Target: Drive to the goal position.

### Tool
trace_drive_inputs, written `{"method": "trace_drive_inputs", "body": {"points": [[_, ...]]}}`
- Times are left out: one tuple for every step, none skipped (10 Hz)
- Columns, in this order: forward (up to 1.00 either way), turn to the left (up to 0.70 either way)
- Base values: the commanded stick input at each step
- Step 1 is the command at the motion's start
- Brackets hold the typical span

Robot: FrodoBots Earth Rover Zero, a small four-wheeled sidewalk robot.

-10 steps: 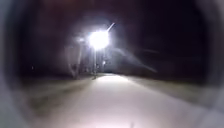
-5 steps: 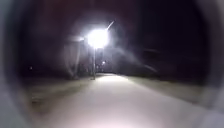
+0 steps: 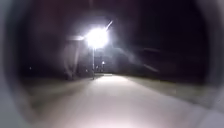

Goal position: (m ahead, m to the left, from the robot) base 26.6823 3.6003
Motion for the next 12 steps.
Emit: {"method": "trace_drive_inputs", "body": {"points": [[0.7,0.0],[0.7,0.0],[0.7,0.0],[0.7,0.0],[0.7,0.0],[0.7,0.0],[0.7,0.0],[0.7,0.0],[0.7,0.0],[0.7,0.0],[0.7,0.0],[0.7,0.0]]}}
